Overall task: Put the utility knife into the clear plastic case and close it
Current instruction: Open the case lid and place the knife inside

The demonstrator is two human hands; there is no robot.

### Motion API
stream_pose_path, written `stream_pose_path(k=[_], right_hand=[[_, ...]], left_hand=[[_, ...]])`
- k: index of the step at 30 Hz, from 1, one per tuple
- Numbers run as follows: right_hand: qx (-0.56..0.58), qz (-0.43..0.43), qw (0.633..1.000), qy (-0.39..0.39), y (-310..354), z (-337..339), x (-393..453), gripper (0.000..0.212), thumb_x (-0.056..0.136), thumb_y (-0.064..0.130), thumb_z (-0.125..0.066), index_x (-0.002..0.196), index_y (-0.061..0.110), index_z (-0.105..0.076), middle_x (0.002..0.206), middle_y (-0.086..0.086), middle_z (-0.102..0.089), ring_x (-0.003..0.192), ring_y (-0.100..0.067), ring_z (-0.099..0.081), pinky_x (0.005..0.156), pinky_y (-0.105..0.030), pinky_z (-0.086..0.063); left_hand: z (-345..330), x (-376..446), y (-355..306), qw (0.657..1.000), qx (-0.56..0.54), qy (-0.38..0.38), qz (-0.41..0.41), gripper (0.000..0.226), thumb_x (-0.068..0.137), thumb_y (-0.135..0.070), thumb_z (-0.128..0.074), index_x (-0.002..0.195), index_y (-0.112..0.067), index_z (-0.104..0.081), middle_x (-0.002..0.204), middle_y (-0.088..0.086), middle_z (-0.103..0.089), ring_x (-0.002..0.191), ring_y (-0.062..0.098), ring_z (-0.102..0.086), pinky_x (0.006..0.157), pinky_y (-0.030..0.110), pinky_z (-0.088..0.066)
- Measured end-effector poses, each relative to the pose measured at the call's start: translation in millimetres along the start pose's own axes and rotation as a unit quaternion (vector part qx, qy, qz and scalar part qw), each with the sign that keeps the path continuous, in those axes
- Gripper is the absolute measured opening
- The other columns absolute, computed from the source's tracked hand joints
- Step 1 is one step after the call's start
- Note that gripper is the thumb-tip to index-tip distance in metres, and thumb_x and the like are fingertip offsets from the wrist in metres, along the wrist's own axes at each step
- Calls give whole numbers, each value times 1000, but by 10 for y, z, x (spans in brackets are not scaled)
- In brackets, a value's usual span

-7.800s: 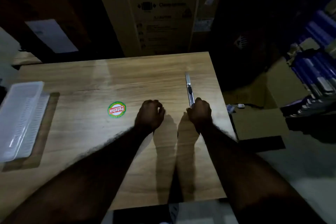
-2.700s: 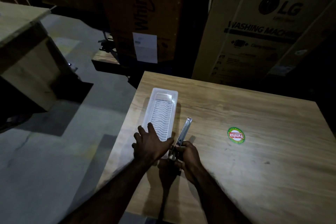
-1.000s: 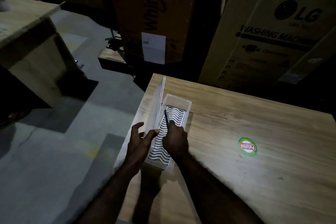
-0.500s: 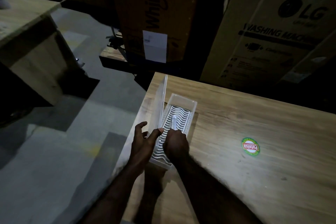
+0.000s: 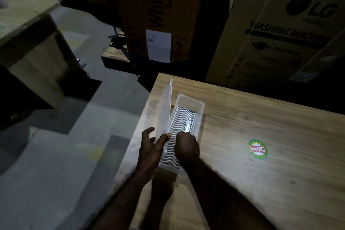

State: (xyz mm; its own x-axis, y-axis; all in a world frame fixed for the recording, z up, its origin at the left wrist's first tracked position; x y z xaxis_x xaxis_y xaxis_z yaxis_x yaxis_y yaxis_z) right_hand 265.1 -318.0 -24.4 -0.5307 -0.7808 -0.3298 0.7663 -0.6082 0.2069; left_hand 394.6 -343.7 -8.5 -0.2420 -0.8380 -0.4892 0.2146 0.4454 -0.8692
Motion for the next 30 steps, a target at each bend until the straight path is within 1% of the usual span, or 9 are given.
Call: stream_pose_path(k=[4,7,10,13,16,19,22,26,30], right_hand=[[38,-8,999,-10,-23,57,6,22,92,9,-44,106,5,-60,113,-18,-64,111,-37,-62,88,-39,-52],[121,-39,990,-51,-66,204,18,20,87,10,-49,100,2,-61,109,-23,-65,106,-42,-63,83,-41,-53],[229,-121,959,-116,-278,355,40,20,79,9,-50,93,5,-63,103,-25,-68,101,-44,-64,80,-41,-53],[324,-179,915,-160,-572,429,31,15,76,12,-58,88,9,-67,97,-18,-72,98,-39,-65,81,-38,-52],[405,-221,879,-118,-790,255,109,14,67,20,-63,81,19,-68,85,-10,-75,89,-35,-69,81,-37,-56],[457,-229,853,-102,-1071,-144,354,16,59,30,-63,70,40,-67,73,-2,-76,75,-33,-74,77,-47,-60],[499,-222,831,-101,-1001,8,206,10,66,23,-68,59,30,-69,71,-3,-77,70,-29,-74,77,-45,-61],[535,-227,807,-103,-907,186,55,14,76,15,-64,65,21,-71,70,-8,-75,63,-28,-73,66,-37,-61],[530,-220,812,-103,-922,159,70,13,72,27,-64,63,25,-73,73,-5,-77,73,-29,-74,75,-44,-62]], left_hand=[[-13,24,26,1000,17,1,-1,55,76,-41,-70,124,-33,-43,119,7,-60,92,9,-56,73,28,-42],[-1,23,15,999,40,-5,-9,62,68,-47,-72,122,-35,-43,118,7,-58,96,16,-57,80,31,-43],[0,2,-14,996,88,-8,-28,71,66,-48,-76,126,-33,-42,114,4,-56,94,12,-57,83,32,-46],[-26,-24,-10,987,156,-14,-48,84,50,-63,-75,122,-42,-38,126,6,-55,116,26,-51,98,46,-46],[-137,-102,-15,974,214,1,-79,88,54,-56,-77,129,-38,-34,134,3,-48,128,25,-37,104,49,-38],[-259,-171,-23,954,275,-10,-117,92,56,-54,-76,134,-35,-31,138,1,-44,130,24,-32,106,45,-33],[-343,-196,37,941,312,-26,-125,97,51,-63,-70,134,-36,-27,141,2,-39,131,24,-29,105,45,-29],[-418,-238,100,918,367,-59,-142,100,48,-69,-61,135,-34,-27,141,5,-37,128,28,-30,102,47,-33],[-481,-247,161,896,411,-76,-151,100,50,-69,-60,136,-27,-31,139,9,-36,125,31,-32,100,47,-33]])
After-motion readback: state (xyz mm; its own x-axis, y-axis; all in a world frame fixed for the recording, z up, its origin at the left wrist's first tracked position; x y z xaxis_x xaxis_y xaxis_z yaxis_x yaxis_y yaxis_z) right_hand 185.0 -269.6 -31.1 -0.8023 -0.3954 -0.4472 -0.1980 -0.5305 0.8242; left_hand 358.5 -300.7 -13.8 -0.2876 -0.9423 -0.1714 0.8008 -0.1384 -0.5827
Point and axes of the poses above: each hand's wrist, its own x-axis towards the middle knuckle, its own z-axis out of the back of the hand, y = z × x, the point moved 6 cm from there along x, towards the middle knuckle
